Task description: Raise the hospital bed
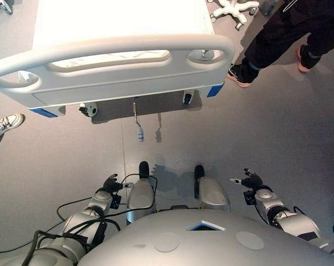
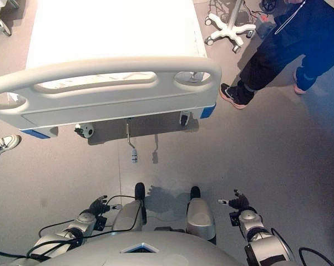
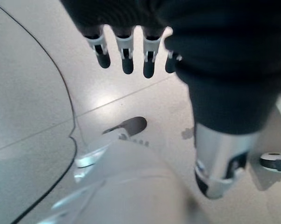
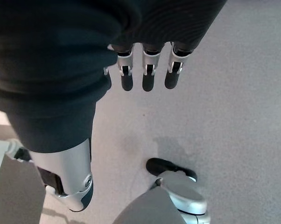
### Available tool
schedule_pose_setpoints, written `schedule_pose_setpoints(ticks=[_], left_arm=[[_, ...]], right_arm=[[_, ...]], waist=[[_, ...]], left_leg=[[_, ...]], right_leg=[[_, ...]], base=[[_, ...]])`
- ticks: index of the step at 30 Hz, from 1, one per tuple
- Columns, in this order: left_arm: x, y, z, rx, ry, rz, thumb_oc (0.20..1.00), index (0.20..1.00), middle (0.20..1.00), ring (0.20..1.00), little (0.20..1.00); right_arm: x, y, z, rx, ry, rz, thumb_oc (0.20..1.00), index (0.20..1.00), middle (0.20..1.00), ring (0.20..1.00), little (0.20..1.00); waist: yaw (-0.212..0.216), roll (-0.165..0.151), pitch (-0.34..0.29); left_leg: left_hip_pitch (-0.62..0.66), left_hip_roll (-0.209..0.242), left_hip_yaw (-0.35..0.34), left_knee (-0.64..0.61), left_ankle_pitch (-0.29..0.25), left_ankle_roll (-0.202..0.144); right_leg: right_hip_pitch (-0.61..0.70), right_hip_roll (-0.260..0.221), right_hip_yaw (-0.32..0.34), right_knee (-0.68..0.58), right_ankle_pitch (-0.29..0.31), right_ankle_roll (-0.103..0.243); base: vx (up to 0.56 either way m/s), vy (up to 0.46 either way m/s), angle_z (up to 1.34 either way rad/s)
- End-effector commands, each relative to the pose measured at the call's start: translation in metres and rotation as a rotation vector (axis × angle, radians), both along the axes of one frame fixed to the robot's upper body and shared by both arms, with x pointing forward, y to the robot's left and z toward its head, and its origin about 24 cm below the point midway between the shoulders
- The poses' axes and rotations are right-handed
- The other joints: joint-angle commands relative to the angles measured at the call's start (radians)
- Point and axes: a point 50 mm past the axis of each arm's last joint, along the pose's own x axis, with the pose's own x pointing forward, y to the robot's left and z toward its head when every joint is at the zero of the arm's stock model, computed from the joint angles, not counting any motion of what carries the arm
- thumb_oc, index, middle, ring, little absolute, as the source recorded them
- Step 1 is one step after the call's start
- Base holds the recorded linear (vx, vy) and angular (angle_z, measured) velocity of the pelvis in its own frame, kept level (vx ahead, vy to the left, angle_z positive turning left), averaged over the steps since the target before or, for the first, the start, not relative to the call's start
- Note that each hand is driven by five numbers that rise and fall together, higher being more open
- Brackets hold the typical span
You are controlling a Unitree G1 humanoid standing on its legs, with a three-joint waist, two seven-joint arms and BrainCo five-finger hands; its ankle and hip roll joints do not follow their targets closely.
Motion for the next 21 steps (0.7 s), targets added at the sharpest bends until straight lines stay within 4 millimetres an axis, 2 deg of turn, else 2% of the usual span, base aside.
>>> schedule_pose_setpoints(ticks=[1, 3, 21], left_arm=[[0.0253, 0.0091, 0.0104, 0.013, -0.086, 0.023, 1.000, 1.000, 1.000, 1.000, 1.000], [0.0316, 0.0102, 0.0132, 0.014, -0.116, 0.033, 1.000, 1.000, 1.000, 1.000, 1.000], [0.0332, 0.0096, 0.0129, 0.018, -0.096, 0.027, 1.000, 1.000, 1.000, 1.000, 1.000]], right_arm=[[0.0190, -0.0011, 0.0067, -0.001, -0.060, -0.009, 1.000, 1.000, 1.000, 1.000, 1.000], [0.0178, 0.0004, 0.0059, 0.004, -0.060, -0.012, 1.000, 1.000, 1.000, 1.000, 1.000], [0.0160, 0.0016, 0.0046, -0.003, -0.046, -0.002, 1.000, 1.000, 1.000, 1.000, 1.000]], waist=[[0.005, -0.042, 0.037], [0.005, -0.040, 0.036], [-0.001, -0.042, 0.040]], left_leg=[[-0.014, 0.035, -0.028, 0.061, -0.067, -0.013], [-0.014, 0.033, -0.033, 0.058, -0.064, -0.014], [-0.021, 0.039, -0.046, 0.040, -0.048, -0.015]], right_leg=[[-0.010, -0.099, 0.020, -0.092, 0.118, 0.077], [-0.009, -0.100, 0.018, -0.084, 0.113, 0.077], [-0.028, -0.088, 0.010, -0.040, 0.084, 0.074]], base=[[0.01, 0.000, 0.03], [0.01, -0.007, 0.08], [0.00, -0.001, 0.03]])
